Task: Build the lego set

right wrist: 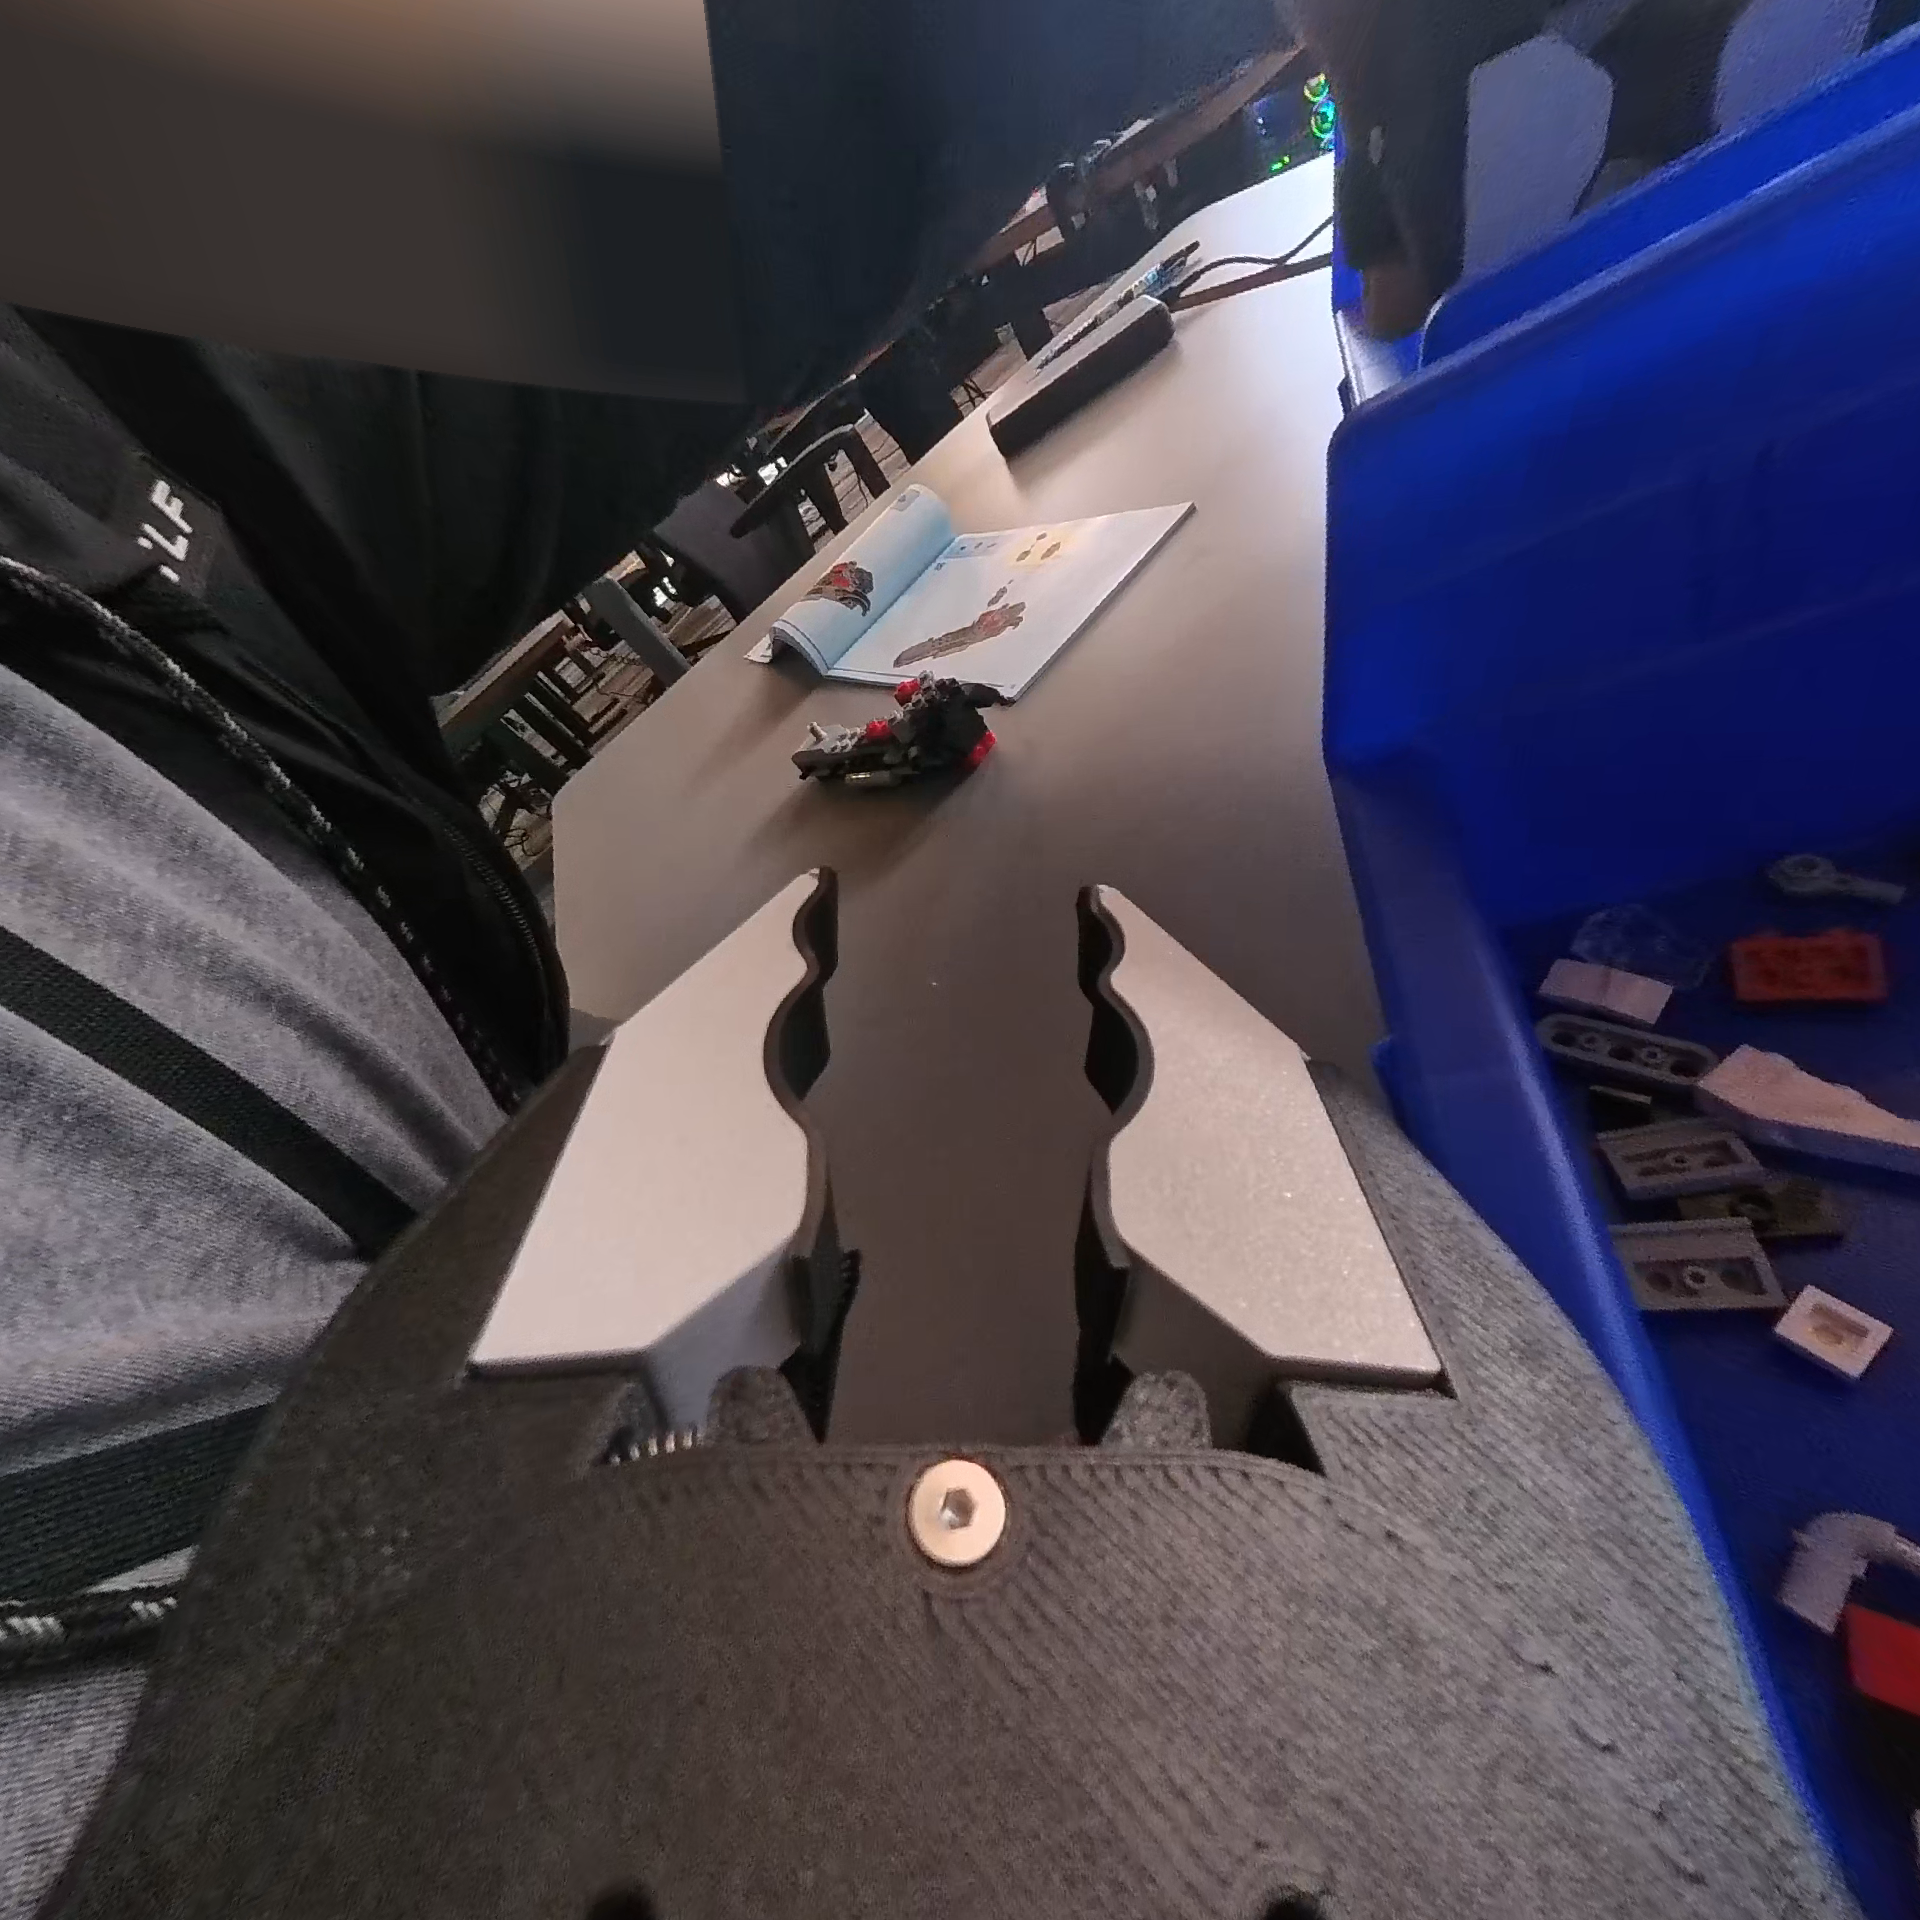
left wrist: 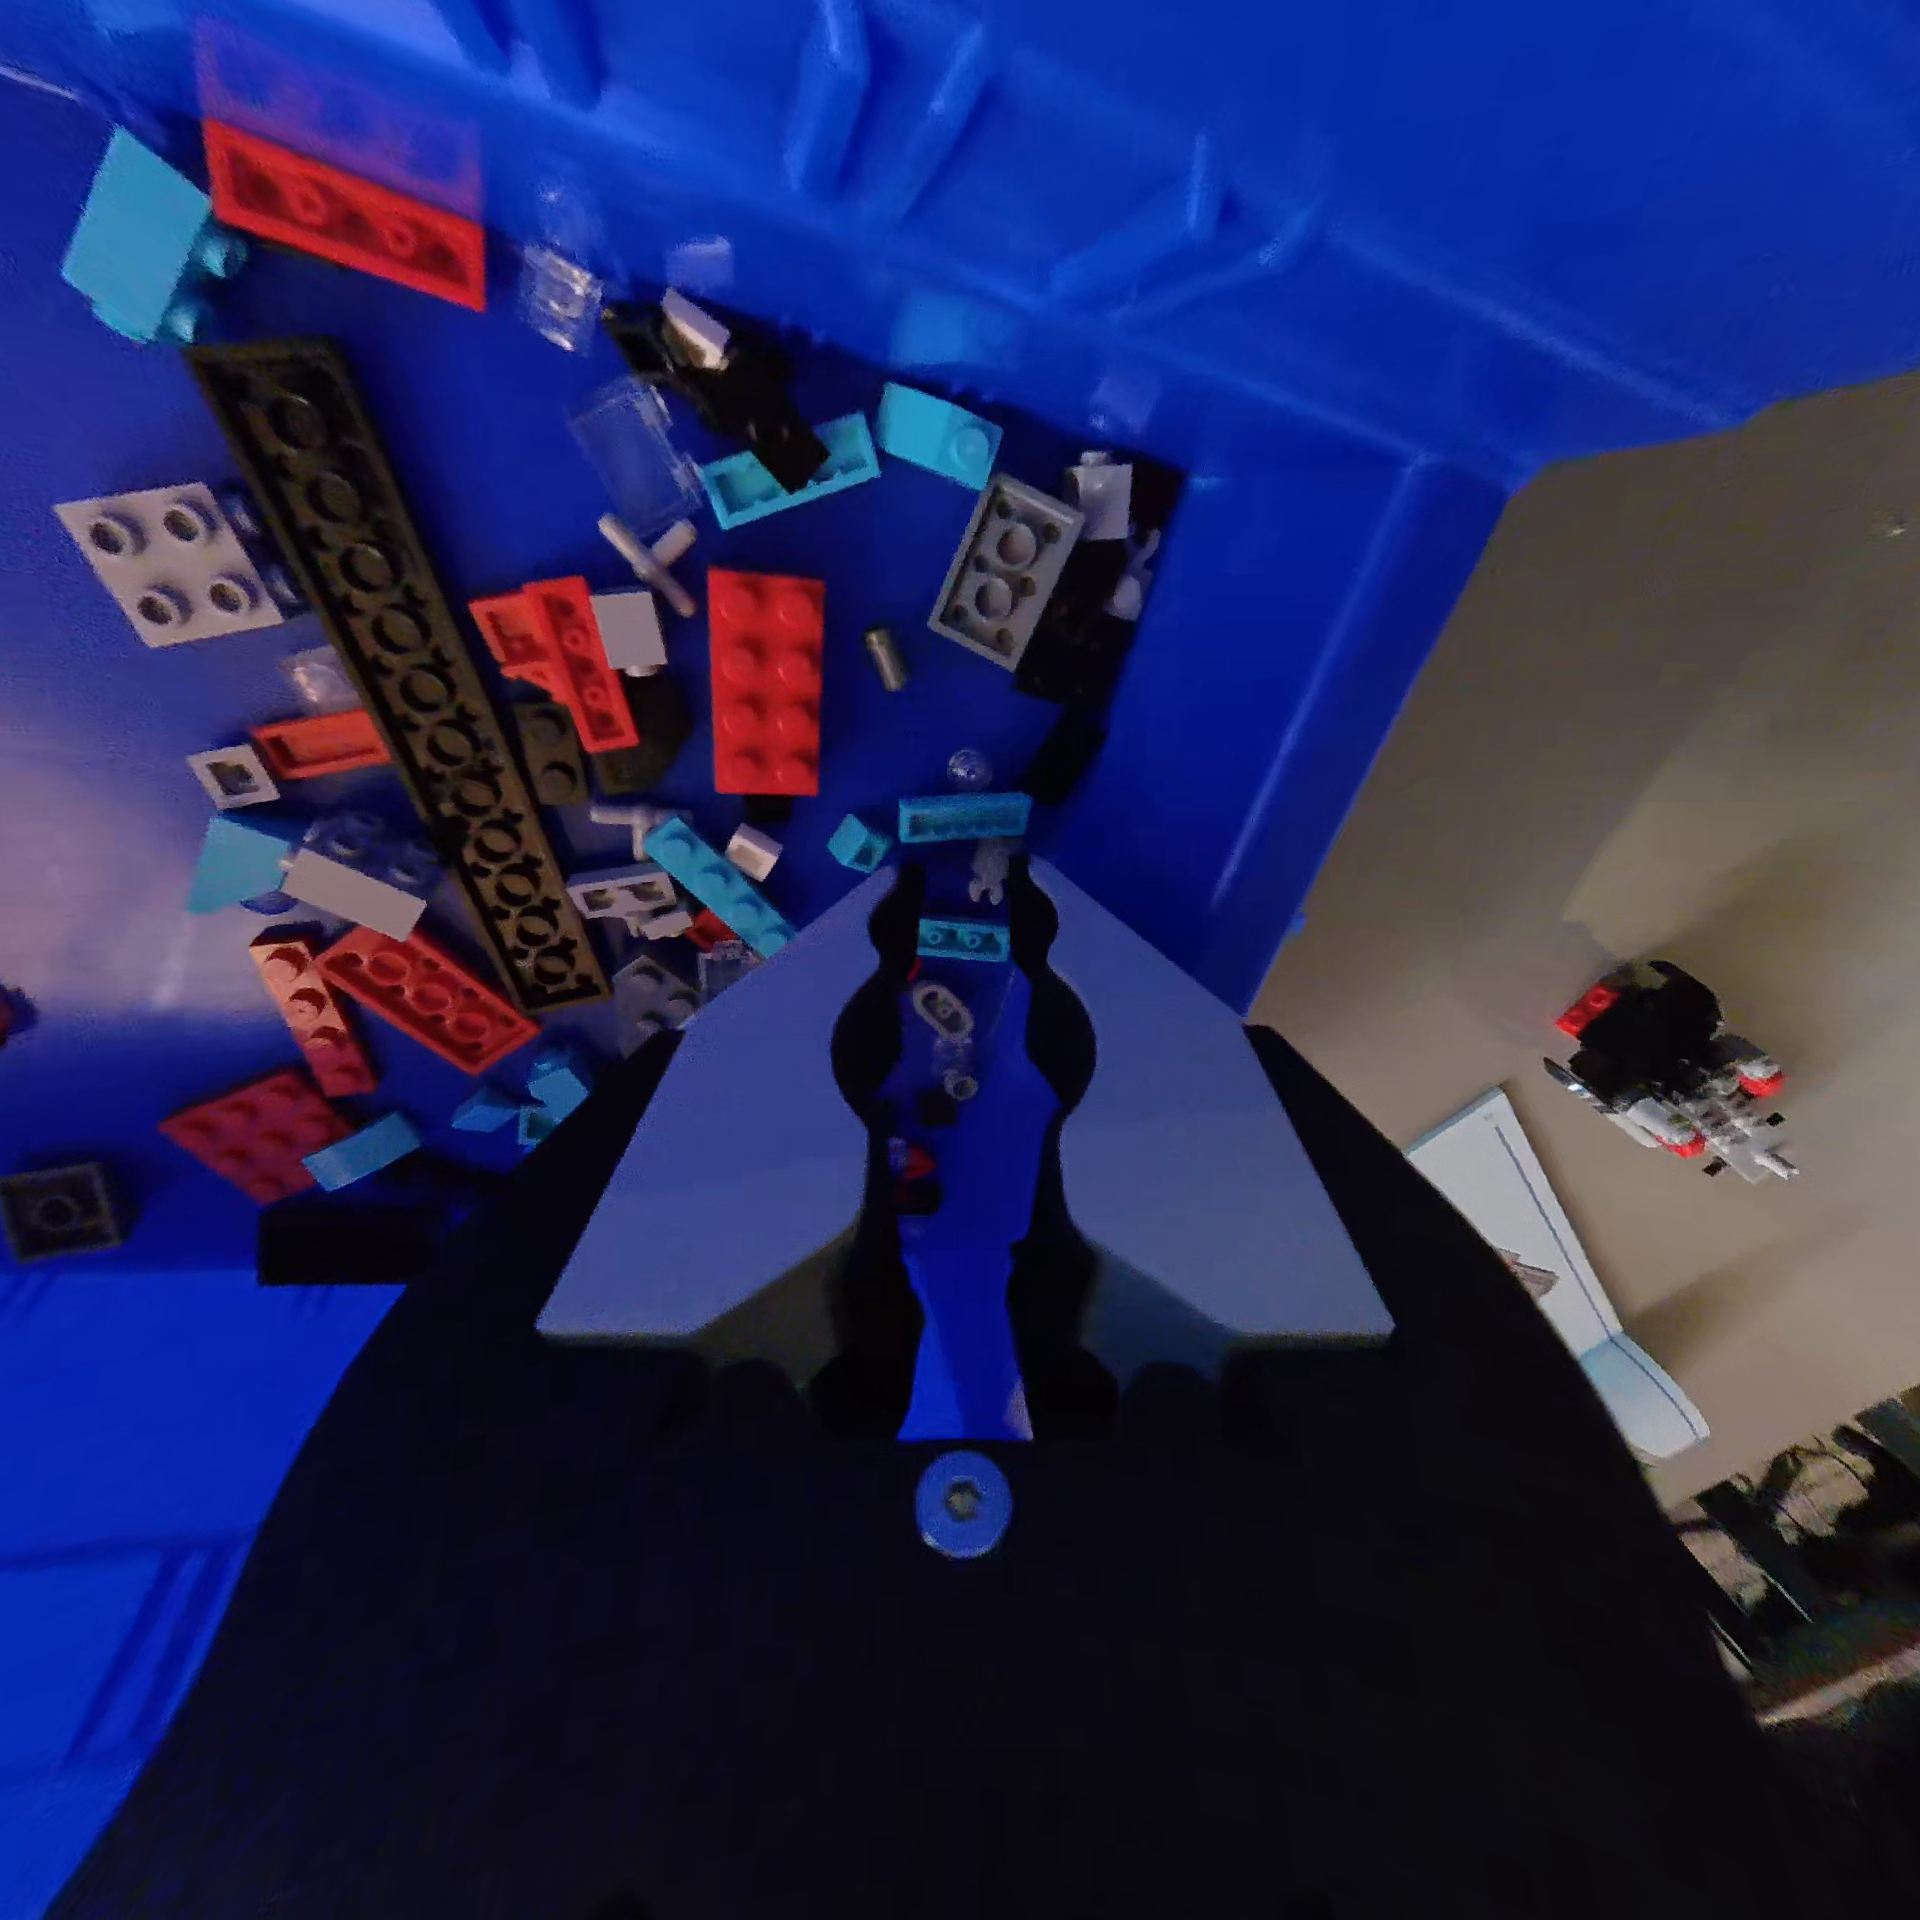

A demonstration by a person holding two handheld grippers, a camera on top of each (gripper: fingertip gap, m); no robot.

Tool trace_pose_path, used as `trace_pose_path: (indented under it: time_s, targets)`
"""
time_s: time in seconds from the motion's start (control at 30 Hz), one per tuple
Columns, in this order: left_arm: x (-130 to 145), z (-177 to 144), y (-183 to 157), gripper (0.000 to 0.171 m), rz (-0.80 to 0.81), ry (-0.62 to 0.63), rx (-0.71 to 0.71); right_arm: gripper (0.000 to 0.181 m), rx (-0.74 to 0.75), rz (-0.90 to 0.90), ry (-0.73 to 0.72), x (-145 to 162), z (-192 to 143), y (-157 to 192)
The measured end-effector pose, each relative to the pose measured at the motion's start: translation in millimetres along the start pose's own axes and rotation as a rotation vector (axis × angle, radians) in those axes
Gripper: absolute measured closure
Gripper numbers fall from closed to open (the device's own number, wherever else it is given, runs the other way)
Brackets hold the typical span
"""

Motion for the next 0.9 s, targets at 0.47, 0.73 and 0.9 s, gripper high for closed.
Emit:
trace_pose_path:
  time_s: [0.47,0.73,0.9]
  targets:
    - [-0.1,1.6,-6.0,0.160,0.083,-0.015,-0.054,0.134,0.001,0.002,-0.006,-0.2,-0.8,-0.2]
    - [4.8,-4.0,-7.9,0.165,0.041,-0.090,-0.120,0.134,0.000,0.003,-0.005,-0.2,-0.8,-0.3]
    - [10.1,-49.2,-24.3,0.165,-0.058,-0.342,-0.177,0.134,0.002,0.004,-0.008,-0.3,-1.2,-0.4]
Point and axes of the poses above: each gripper's, where its closed fingertips meet, z out along the fingers, x out of its underside, y = z × x across the jaws, the point moved 10 cm from there along -z, back along the fingers, and after that the axes turned 3 degrees about -x, right-handed, at the moved point
